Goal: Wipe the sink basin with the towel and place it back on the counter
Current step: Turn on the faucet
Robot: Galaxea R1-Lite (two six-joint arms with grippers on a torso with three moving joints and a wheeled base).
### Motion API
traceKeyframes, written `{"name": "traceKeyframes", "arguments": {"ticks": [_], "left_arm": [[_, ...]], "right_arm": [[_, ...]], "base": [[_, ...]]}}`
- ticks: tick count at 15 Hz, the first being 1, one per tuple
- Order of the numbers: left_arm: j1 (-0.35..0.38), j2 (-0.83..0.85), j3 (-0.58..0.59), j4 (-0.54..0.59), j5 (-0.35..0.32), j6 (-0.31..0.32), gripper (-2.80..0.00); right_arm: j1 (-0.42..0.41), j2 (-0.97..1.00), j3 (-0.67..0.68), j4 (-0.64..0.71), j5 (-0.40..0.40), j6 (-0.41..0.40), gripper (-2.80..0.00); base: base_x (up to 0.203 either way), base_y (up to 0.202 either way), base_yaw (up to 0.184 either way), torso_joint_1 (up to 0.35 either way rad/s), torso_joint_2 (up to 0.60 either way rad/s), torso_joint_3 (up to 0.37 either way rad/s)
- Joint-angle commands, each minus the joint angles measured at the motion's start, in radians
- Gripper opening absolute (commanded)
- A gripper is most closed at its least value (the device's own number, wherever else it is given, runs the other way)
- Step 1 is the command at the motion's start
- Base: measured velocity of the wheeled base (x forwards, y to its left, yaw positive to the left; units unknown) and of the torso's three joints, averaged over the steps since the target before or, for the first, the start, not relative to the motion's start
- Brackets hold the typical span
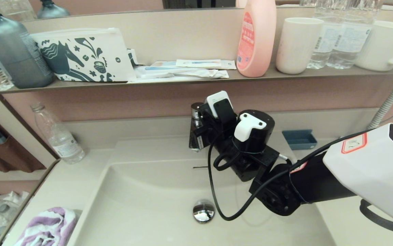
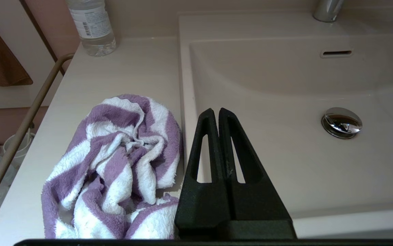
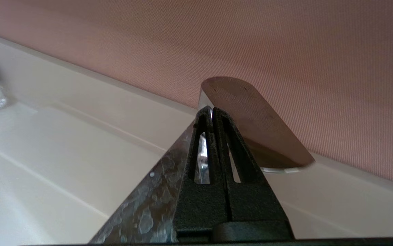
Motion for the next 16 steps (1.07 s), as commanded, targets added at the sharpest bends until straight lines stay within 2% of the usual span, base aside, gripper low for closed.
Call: {"name": "traceKeyframes", "arguments": {"ticks": [1,3,10,16], "left_arm": [[0.000,0.000,0.000,0.000,0.000,0.000,-2.80],[0.000,0.000,0.000,0.000,0.000,0.000,-2.80],[0.000,0.000,0.001,0.000,0.000,0.000,-2.80],[0.000,0.000,0.001,0.000,0.000,0.000,-2.80]], "right_arm": [[-0.001,0.013,-0.039,0.004,-0.004,-0.006,-2.80],[0.000,0.012,-0.068,0.010,-0.011,-0.008,-2.80],[0.054,-0.005,-0.009,0.015,-0.029,-0.007,-2.80],[0.018,-0.024,0.083,0.010,-0.073,-0.008,-2.80]], "base": [[0.000,0.000,0.000,0.000,0.00,0.000],[0.000,0.000,0.000,0.000,0.00,0.000],[0.000,0.000,0.000,0.000,0.00,0.000],[0.000,0.000,0.000,0.000,0.00,0.000]]}}
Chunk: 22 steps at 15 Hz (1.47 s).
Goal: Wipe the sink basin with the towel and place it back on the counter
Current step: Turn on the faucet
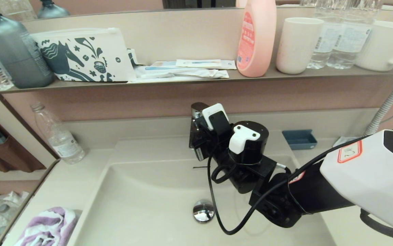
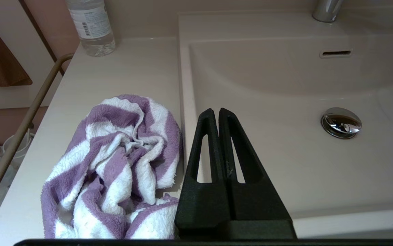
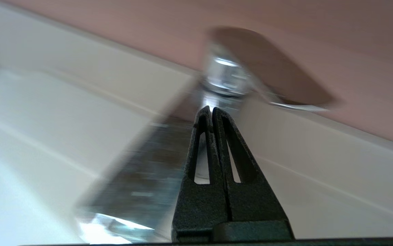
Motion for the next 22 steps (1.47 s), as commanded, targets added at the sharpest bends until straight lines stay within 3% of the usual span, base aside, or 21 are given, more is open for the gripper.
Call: {"name": "traceKeyframes", "arguments": {"ticks": [1,5,13,22], "left_arm": [[0.000,0.000,0.001,0.000,0.000,0.000,-2.80],[0.000,0.000,0.001,0.000,0.000,0.000,-2.80],[0.000,0.000,0.001,0.000,0.000,0.000,-2.80],[0.000,0.000,0.000,0.000,0.000,0.000,-2.80]], "right_arm": [[-0.021,-0.029,0.010,-0.006,-0.004,-0.002,-2.80],[-0.070,-0.041,0.004,-0.003,-0.004,-0.022,-2.80],[-0.064,-0.047,-0.125,0.037,-0.002,-0.024,-2.80],[-0.027,-0.177,0.128,0.032,-0.005,-0.016,-2.80]], "base": [[0.000,0.000,0.000,0.000,0.00,0.000],[0.000,0.000,0.000,0.000,0.00,0.000],[0.000,0.000,0.000,0.000,0.00,0.000],[0.000,0.000,0.000,0.000,0.00,0.000]]}}
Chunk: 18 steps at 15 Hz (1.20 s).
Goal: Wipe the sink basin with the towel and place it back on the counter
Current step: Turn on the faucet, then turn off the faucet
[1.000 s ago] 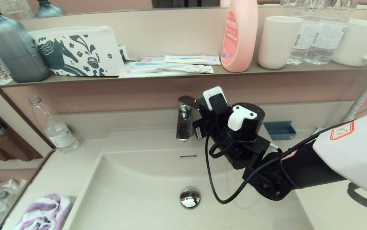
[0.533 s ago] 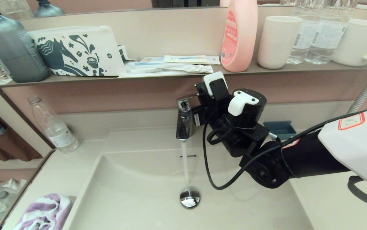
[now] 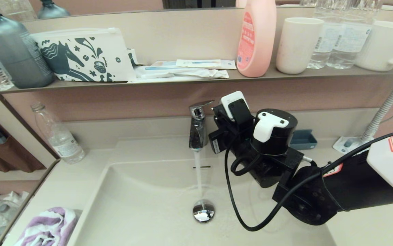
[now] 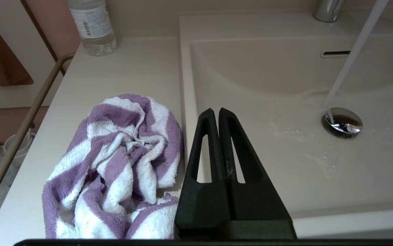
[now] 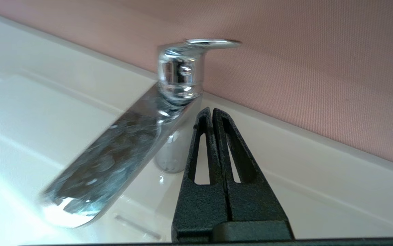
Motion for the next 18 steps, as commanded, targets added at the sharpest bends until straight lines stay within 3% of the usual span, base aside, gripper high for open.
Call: {"name": "traceKeyframes", "arguments": {"ticks": [1,6,12,18], "left_arm": [[0.000,0.000,-0.001,0.000,0.000,0.000,-2.80],[0.000,0.000,0.000,0.000,0.000,0.000,-2.80],[0.000,0.000,0.001,0.000,0.000,0.000,-2.80],[0.000,0.000,0.001,0.000,0.000,0.000,-2.80]], "right_arm": [[0.016,-0.048,0.029,-0.004,-0.004,-0.001,-2.80],[0.054,-0.056,-0.050,0.013,-0.005,-0.004,-2.80],[0.040,0.010,-0.276,0.181,-0.003,-0.006,-2.80],[0.025,0.055,-0.388,0.302,-0.002,-0.006,-2.80]], "base": [[0.000,0.000,0.000,0.000,0.00,0.000],[0.000,0.000,0.000,0.000,0.00,0.000],[0.000,0.000,0.000,0.000,0.00,0.000],[0.000,0.000,0.000,0.000,0.00,0.000]]}}
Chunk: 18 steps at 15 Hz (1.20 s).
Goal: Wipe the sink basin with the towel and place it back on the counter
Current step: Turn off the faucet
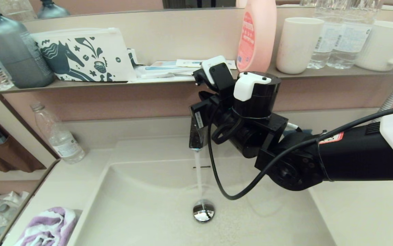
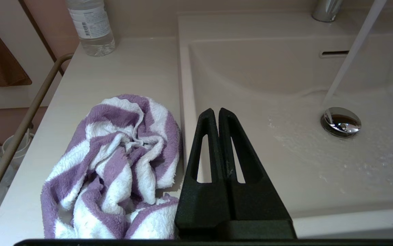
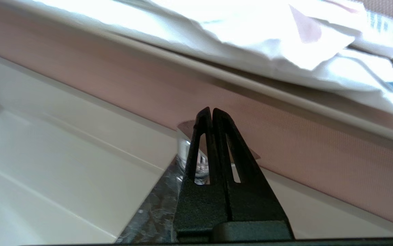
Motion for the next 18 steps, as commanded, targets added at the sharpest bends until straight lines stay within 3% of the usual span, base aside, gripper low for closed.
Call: {"name": "traceKeyframes", "arguments": {"ticks": [1,12,18], "left_arm": [[0.000,0.000,0.000,0.000,0.001,0.000,-2.80],[0.000,0.000,0.001,0.000,0.000,0.000,-2.80],[0.000,0.000,0.000,0.000,0.001,0.000,-2.80]], "right_arm": [[-0.008,0.013,-0.023,0.023,-0.003,-0.002,-2.80],[-0.029,-0.018,-0.045,0.240,-0.056,0.003,-2.80],[-0.026,-0.076,0.055,0.263,-0.077,0.003,-2.80]], "base": [[0.000,0.000,0.000,0.000,0.00,0.000],[0.000,0.000,0.000,0.000,0.00,0.000],[0.000,0.000,0.000,0.000,0.00,0.000]]}}
